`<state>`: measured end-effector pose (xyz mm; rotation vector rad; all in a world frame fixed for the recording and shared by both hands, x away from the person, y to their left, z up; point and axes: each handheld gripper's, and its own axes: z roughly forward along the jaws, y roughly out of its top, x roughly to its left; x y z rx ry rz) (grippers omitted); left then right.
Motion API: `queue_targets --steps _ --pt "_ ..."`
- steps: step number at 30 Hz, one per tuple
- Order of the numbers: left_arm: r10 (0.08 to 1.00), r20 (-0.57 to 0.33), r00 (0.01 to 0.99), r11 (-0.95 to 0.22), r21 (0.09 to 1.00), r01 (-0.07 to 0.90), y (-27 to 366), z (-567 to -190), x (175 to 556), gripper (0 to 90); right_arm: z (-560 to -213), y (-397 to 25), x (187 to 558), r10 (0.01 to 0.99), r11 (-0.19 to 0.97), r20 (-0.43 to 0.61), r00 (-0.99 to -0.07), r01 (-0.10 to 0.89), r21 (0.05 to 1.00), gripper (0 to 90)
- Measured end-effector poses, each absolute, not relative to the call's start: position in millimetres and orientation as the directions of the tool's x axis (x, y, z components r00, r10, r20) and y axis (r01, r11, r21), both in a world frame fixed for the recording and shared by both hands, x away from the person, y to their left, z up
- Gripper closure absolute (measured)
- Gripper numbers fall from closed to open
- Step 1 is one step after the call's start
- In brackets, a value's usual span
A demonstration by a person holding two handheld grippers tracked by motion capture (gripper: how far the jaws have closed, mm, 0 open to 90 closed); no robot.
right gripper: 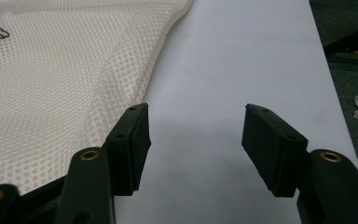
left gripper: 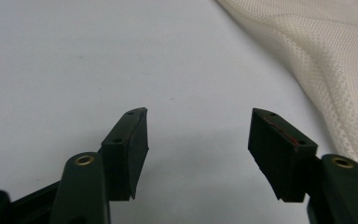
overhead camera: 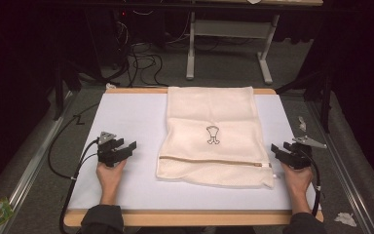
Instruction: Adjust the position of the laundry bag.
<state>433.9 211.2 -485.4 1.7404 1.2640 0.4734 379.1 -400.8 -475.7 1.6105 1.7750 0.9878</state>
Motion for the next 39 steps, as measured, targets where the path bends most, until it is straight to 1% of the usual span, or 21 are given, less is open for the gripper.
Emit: queue_targets --steps 5,8,11,14,19,23,29,35,37,39 --pt "0.893 -0.193 0.407 -0.069 0.834 0.548 210.9 -485.3 433.9 35.5 -475.0 -398.7 376.3 0.991 0.030 0.051 -0.127 0.564 0.825 38.6" --pt "0.895 -0.177 0.410 -0.083 0.837 0.541 209.4 -484.8 432.9 36.7 -475.2 -399.2 376.9 0.991 0.027 0.054 -0.126 0.566 0.824 38.3" --pt "0.892 -0.190 0.410 -0.080 0.827 0.556 209.7 -485.2 435.3 37.9 -475.3 -403.2 378.2 0.987 -0.013 0.104 -0.124 0.583 0.813 38.1" --pt "0.894 -0.174 0.413 -0.089 0.835 0.543 208.7 -484.9 433.9 38.5 -475.1 -405.6 376.1 0.984 -0.026 0.120 -0.130 0.563 0.826 39.8" --pt "0.896 -0.176 0.408 -0.085 0.833 0.547 208.9 -484.9 434.3 39.0 -475.7 -404.8 380.2 0.983 -0.020 0.125 -0.133 0.600 0.800 40.4" --pt "0.891 -0.178 0.417 -0.088 0.835 0.543 209.3 -484.7 434.2 39.3 -475.6 -404.6 380.0 0.983 -0.011 0.119 -0.142 0.595 0.804 41.9" --pt "0.896 -0.192 0.400 -0.073 0.825 0.560 209.9 -485.0 436.2 38.6 -475.9 -403.1 382.5 0.983 0.008 0.105 -0.149 0.611 0.792 45.4" --pt "0.891 -0.204 0.406 -0.069 0.823 0.563 210.3 -484.1 436.3 38.3 -475.2 -401.5 380.9 0.975 0.036 0.103 -0.195 0.602 0.798 41.5" --pt "0.887 -0.214 0.408 -0.061 0.823 0.565 208.7 -483.9 435.7 38.5 -474.5 -401.0 378.5 0.975 0.029 0.109 -0.192 0.602 0.798 41.6" --pt "0.880 -0.228 0.416 -0.055 0.822 0.566 205.6 -484.1 435.5 38.7 -474.9 -402.0 376.3 0.970 0.001 0.146 -0.193 0.608 0.794 41.3"
